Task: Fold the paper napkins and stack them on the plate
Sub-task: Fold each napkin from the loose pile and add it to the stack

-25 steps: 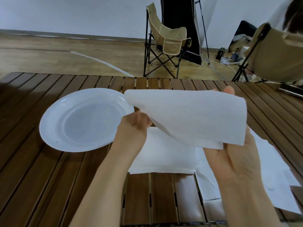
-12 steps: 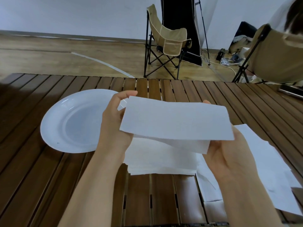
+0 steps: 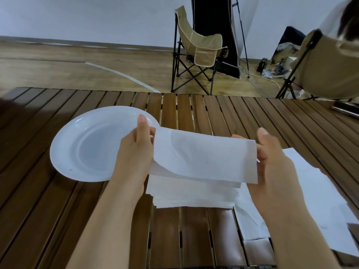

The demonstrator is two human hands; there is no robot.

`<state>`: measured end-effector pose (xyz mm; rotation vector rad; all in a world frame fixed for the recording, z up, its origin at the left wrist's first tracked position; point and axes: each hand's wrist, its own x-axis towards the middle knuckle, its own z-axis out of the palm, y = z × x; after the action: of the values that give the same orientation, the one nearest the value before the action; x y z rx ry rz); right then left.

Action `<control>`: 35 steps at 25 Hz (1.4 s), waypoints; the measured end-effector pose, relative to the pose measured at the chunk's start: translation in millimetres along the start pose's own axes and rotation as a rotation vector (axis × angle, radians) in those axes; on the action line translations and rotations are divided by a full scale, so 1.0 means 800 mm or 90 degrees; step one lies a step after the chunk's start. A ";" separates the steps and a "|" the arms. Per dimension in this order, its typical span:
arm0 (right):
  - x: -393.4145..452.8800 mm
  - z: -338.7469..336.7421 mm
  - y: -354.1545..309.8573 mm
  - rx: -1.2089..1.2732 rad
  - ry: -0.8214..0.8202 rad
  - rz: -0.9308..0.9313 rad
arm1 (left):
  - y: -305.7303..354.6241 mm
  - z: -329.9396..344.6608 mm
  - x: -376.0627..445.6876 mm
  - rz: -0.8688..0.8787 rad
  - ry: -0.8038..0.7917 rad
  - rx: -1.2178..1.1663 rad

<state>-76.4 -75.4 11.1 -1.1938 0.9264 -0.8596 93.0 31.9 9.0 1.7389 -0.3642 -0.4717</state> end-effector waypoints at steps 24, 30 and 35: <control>0.016 0.003 0.036 -0.462 0.119 -0.010 | -0.031 0.002 0.004 0.015 -0.006 0.424; 0.016 0.008 0.036 -0.491 0.068 -0.021 | -0.034 0.003 0.004 -0.001 0.010 0.419; 0.014 0.008 0.036 -0.515 0.059 0.015 | -0.035 0.004 0.005 -0.012 0.052 0.400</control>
<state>-64.5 -78.4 -17.6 -1.8290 1.4296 -0.5197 94.6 33.1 -19.2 2.3630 -0.4709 -0.3122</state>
